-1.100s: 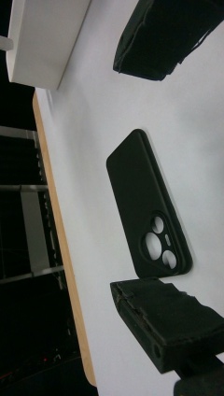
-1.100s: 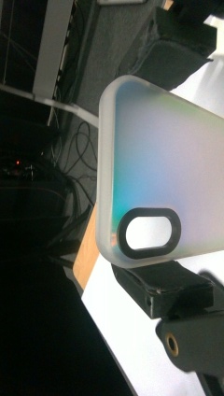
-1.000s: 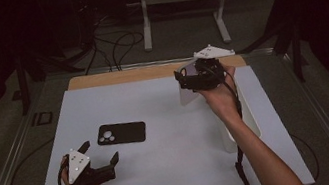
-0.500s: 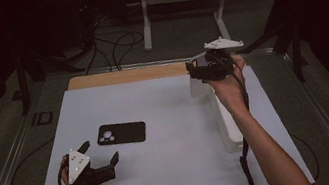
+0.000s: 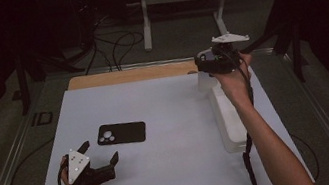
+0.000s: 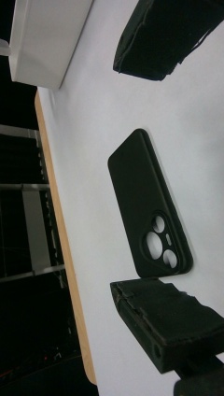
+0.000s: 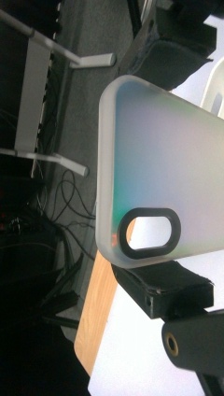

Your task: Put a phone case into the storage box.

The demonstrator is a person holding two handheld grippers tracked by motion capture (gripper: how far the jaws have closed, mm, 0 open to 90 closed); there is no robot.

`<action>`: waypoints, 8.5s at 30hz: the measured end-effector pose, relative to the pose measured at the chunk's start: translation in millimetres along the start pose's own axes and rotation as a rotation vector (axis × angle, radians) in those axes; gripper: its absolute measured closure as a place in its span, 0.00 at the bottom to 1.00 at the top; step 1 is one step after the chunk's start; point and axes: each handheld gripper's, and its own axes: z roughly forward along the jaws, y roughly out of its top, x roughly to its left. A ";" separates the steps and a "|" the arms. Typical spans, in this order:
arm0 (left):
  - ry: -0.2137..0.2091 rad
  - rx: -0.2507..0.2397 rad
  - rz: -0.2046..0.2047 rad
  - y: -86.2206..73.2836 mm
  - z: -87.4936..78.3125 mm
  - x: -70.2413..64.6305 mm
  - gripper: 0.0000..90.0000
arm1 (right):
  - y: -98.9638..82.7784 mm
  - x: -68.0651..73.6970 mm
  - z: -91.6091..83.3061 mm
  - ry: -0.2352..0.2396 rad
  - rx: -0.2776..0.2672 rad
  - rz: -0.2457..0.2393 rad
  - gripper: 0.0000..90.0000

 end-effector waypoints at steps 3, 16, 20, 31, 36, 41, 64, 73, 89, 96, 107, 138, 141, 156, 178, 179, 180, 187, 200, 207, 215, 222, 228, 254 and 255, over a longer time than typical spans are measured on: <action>0.001 0.001 0.000 0.0 0.1 -0.1 0.00 | 0.6 -5.9 1.4 -0.016 -0.002 0.003 0.18; 0.000 0.002 0.002 0.0 0.2 -0.7 0.00 | -2.6 -33.6 7.3 -0.110 0.026 0.050 0.18; 0.000 0.002 0.003 -0.1 0.5 -1.1 0.00 | -5.2 -42.1 10.6 -0.136 0.041 0.073 0.18; 0.000 0.002 0.004 0.0 0.4 -1.3 0.00 | -17.3 -51.8 20.5 -0.169 0.087 0.093 0.18; 0.000 -0.001 0.000 0.0 0.1 -1.3 0.00 | -22.5 -49.9 24.1 -0.161 0.089 0.104 0.18; 0.000 -0.002 0.002 0.1 0.0 -1.5 0.00 | -29.4 -49.8 29.1 -0.167 0.109 0.110 0.18; -0.003 -0.001 0.004 0.0 0.5 -1.8 0.00 | -52.8 -46.8 46.2 -0.189 0.202 0.095 0.18; -0.005 -0.004 0.003 0.2 0.3 -1.9 0.00 | -56.6 -46.5 50.5 -0.201 0.241 0.097 0.18; -0.005 -0.001 0.005 0.3 0.1 -2.0 0.00 | -63.6 -53.4 62.4 -0.203 0.280 0.108 0.17; -0.004 0.000 0.006 0.2 0.1 -2.0 0.00 | -58.7 -54.2 64.2 -0.200 0.274 0.102 0.12; -0.006 0.000 0.008 0.2 0.4 -2.9 0.00 | -48.1 -56.8 51.4 -0.192 0.203 0.099 0.12; -0.014 0.027 0.011 -0.3 2.9 -2.9 0.00 | -68.1 3.3 -7.4 0.120 0.074 -0.023 0.12; -0.016 0.029 0.010 -0.3 2.8 -3.4 0.00 | -74.4 11.5 -16.8 0.155 0.052 -0.031 0.12; -0.023 0.026 -0.010 1.2 2.1 -0.1 0.00 | -118.3 26.5 -60.3 0.257 -0.052 -0.059 0.12; -0.053 0.023 -0.012 11.6 -1.6 0.6 0.00 | -179.0 17.8 -102.2 0.233 -0.159 -0.079 0.17; -0.054 0.024 -0.011 11.7 -1.5 0.6 0.00 | -181.3 17.8 -103.0 0.227 -0.159 -0.085 0.17; -0.054 0.023 -0.012 11.9 -1.5 0.3 0.00 | -183.0 17.4 -103.3 0.233 -0.162 -0.084 0.17; -0.058 0.022 -0.018 17.0 2.1 -0.5 0.00 | -183.6 17.3 -100.5 0.234 -0.156 -0.077 0.17; -0.077 0.046 -0.041 34.8 41.4 -2.3 0.02 | -183.8 15.8 -101.8 0.236 -0.156 -0.068 0.17; -0.047 0.084 -0.034 38.8 73.9 -8.4 0.15 | -183.6 13.4 -103.6 0.232 -0.163 -0.059 0.17; -0.094 0.126 -0.066 43.2 103.7 -4.7 0.58 | -183.9 12.0 -103.6 0.233 -0.166 -0.052 0.17; -0.096 0.212 -0.097 43.1 131.5 -3.6 0.88 | -183.1 11.9 -104.2 0.235 -0.170 -0.056 0.17; -0.102 0.273 -0.110 42.3 152.1 -4.9 1.00 | -182.3 9.6 -106.2 0.227 -0.174 -0.055 0.17; -0.073 0.465 -0.174 25.5 198.7 -7.3 1.00 | -181.9 10.5 -106.7 0.236 -0.177 -0.061 0.17; -0.074 0.466 -0.179 25.3 199.2 -7.0 1.00 | -181.9 10.7 -106.9 0.236 -0.178 -0.063 0.17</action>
